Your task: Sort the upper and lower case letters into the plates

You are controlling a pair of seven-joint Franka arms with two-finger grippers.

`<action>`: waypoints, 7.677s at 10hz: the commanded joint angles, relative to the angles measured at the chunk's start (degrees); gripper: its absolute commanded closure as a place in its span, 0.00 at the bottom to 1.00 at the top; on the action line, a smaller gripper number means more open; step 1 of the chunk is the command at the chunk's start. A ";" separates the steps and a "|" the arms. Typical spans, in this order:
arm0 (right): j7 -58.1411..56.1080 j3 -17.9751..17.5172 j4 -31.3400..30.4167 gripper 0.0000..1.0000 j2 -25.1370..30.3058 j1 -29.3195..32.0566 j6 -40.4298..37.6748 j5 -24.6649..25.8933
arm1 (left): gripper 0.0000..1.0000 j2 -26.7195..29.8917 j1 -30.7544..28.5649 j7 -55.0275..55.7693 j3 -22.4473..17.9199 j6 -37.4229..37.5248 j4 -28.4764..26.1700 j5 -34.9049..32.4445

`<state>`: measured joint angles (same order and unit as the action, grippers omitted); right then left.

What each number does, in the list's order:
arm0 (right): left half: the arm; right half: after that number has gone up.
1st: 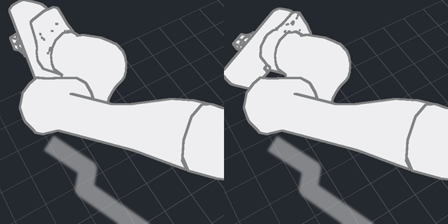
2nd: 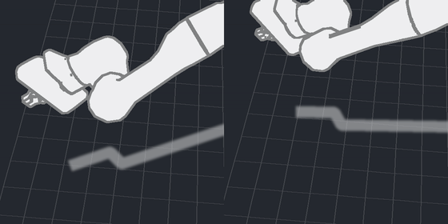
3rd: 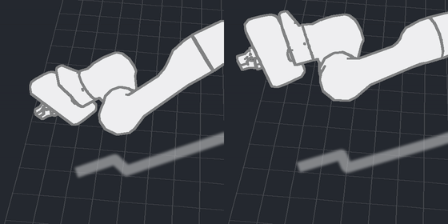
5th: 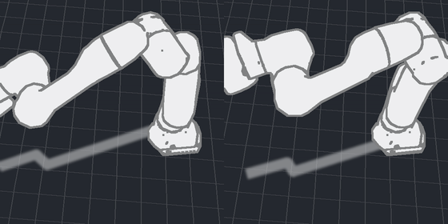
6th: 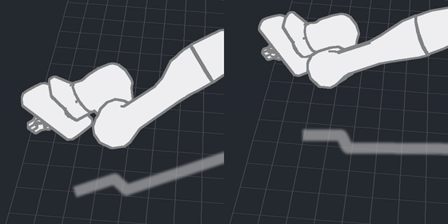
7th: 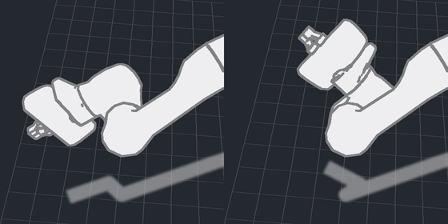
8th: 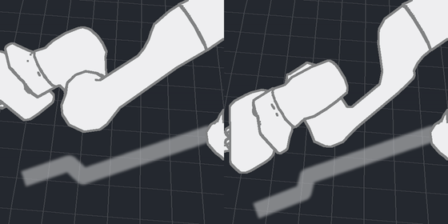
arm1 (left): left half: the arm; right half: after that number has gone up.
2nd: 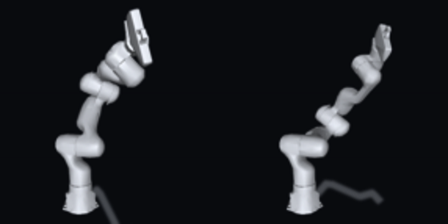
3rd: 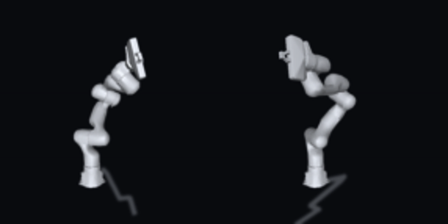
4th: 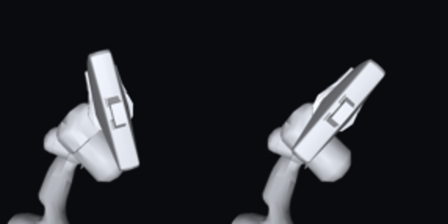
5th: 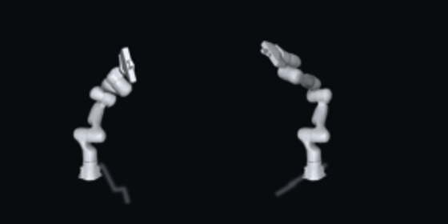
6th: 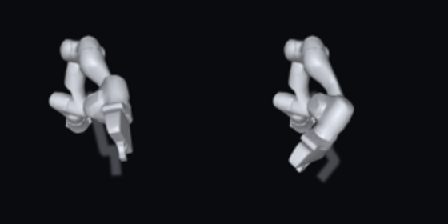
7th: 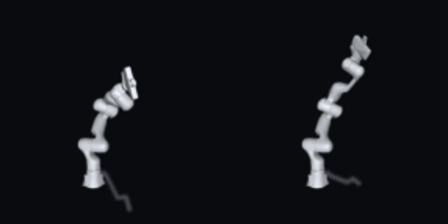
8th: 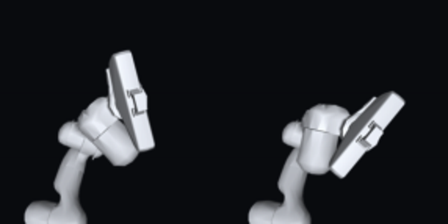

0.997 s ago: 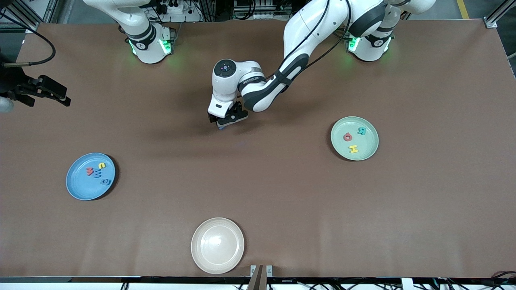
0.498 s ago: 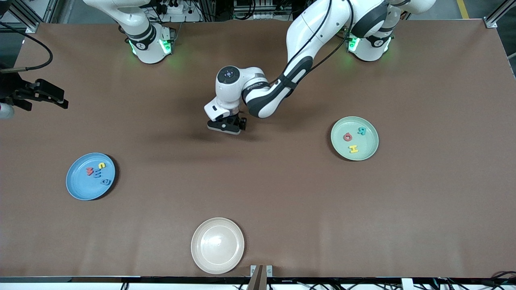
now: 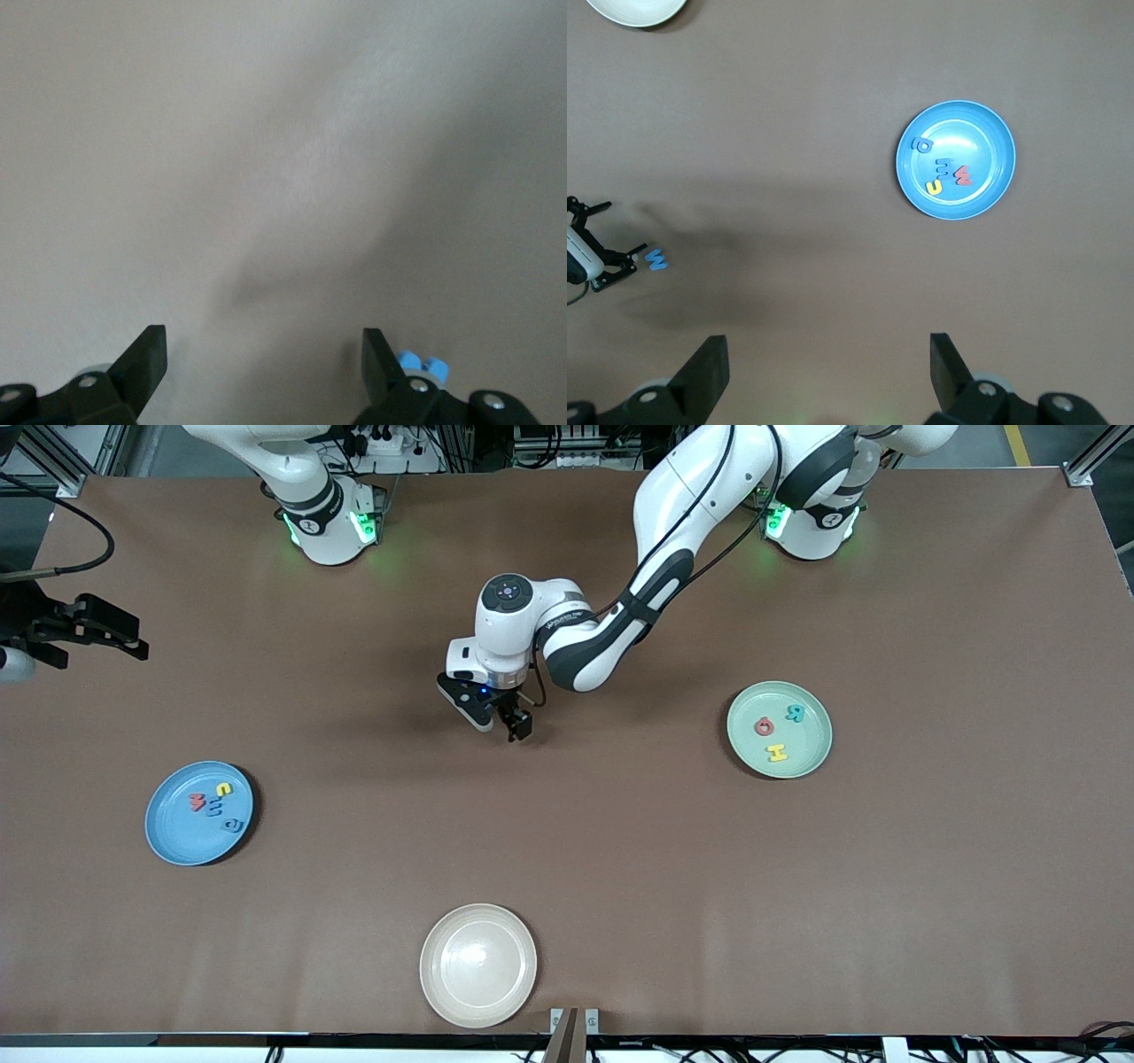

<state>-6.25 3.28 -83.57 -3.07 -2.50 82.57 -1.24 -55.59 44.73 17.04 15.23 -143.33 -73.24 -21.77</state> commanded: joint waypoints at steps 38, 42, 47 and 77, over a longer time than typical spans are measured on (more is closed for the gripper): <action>-0.87 -0.11 0.43 0.00 -1.24 1.44 -1.71 -0.34 | 0.62 5.48 1.42 -7.28 -0.55 8.38 -5.33 -1.70; -0.87 -0.11 0.34 0.00 -1.33 1.35 -1.71 -0.34 | 0.65 11.80 -7.80 -14.21 4.90 26.74 -6.47 -1.61; -0.78 -0.11 -0.45 0.00 -1.33 1.35 -0.57 -0.34 | 0.68 26.30 -25.89 -20.56 5.95 27.40 -28.50 -1.70; -0.43 -0.38 -6.61 0.00 2.19 1.53 0.84 -0.08 | 0.00 43.79 -51.43 -17.74 -0.89 43.66 -11.39 17.03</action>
<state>-6.33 3.43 -89.04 -2.08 -1.61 83.43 -1.23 -15.11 -9.16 -0.89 16.47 -100.81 -83.54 -5.85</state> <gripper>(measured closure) 0.000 0.000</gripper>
